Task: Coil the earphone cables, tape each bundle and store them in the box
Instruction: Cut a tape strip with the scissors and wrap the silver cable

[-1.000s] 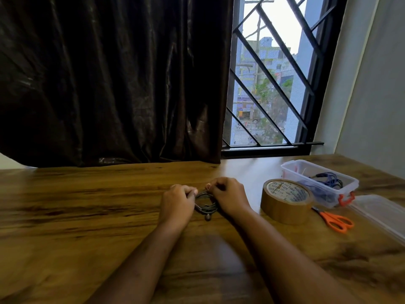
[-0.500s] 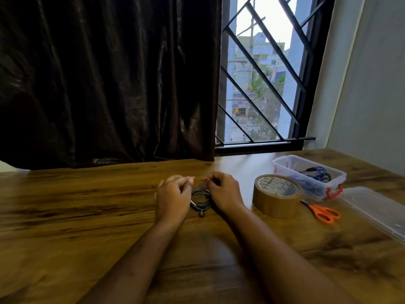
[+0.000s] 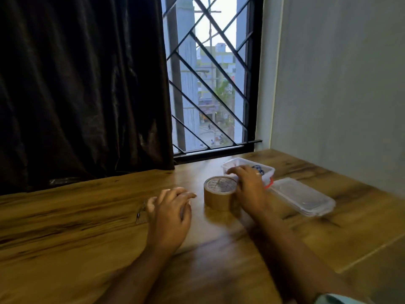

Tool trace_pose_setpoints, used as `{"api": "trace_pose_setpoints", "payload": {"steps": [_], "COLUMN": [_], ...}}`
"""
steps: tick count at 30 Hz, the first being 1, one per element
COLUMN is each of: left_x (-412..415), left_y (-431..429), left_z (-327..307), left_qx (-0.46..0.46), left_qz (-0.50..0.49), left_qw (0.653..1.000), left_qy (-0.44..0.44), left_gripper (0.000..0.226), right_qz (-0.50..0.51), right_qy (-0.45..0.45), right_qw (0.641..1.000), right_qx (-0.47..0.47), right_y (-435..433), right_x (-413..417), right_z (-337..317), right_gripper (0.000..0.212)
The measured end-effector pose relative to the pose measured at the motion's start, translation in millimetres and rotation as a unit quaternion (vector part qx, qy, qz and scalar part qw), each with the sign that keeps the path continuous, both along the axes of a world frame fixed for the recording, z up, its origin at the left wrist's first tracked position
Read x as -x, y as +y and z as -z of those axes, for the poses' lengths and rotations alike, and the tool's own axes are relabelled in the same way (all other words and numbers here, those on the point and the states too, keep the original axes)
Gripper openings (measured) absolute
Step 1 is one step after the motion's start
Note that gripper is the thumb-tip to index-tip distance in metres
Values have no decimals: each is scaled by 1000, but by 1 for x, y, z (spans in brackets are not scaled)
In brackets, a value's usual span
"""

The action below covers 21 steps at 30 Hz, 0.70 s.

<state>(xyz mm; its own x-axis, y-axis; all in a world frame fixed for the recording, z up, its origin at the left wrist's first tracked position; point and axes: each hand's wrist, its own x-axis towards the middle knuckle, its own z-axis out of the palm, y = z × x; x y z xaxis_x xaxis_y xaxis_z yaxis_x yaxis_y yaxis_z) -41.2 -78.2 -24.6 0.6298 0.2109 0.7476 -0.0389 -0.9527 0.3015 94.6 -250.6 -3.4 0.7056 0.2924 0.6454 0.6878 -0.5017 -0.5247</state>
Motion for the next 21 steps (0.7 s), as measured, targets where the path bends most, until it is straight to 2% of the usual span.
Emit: {"api": "trace_pose_setpoints", "payload": {"steps": [2,5,9,12,14,16,18,21], "left_x": [-5,-16,-39,-60,-69,-72,-74,-77], "left_y": [-14,-33,-52,-52,-48,-42,-36,-28], "left_z": [2,3,1,3,4,5,8,9], "left_qx": [42,131,234,277,305,330,382,447], "left_qz": [28,78,72,65,80,102,134,166], "left_qw": [998,986,964,950,940,930,907,874], "left_qy": [29,67,108,130,129,128,119,92], "left_gripper": [27,40,59,73,80,86,97,98], "right_qz": [21,44,6,-58,-120,-163,-187,-201], "right_qy": [41,32,48,67,96,188,268,311], "right_qw": [997,982,983,981,977,967,944,922], "right_qx": [65,182,176,175,148,62,-33,-111], "right_y": [-19,-21,-21,-22,-19,-13,-6,4], "right_x": [-8,-6,-4,-6,-7,-7,-13,-24], "right_z": [8,19,16,10,3,-5,-5,3], "right_gripper": [43,53,47,39,23,12,22,29]}}
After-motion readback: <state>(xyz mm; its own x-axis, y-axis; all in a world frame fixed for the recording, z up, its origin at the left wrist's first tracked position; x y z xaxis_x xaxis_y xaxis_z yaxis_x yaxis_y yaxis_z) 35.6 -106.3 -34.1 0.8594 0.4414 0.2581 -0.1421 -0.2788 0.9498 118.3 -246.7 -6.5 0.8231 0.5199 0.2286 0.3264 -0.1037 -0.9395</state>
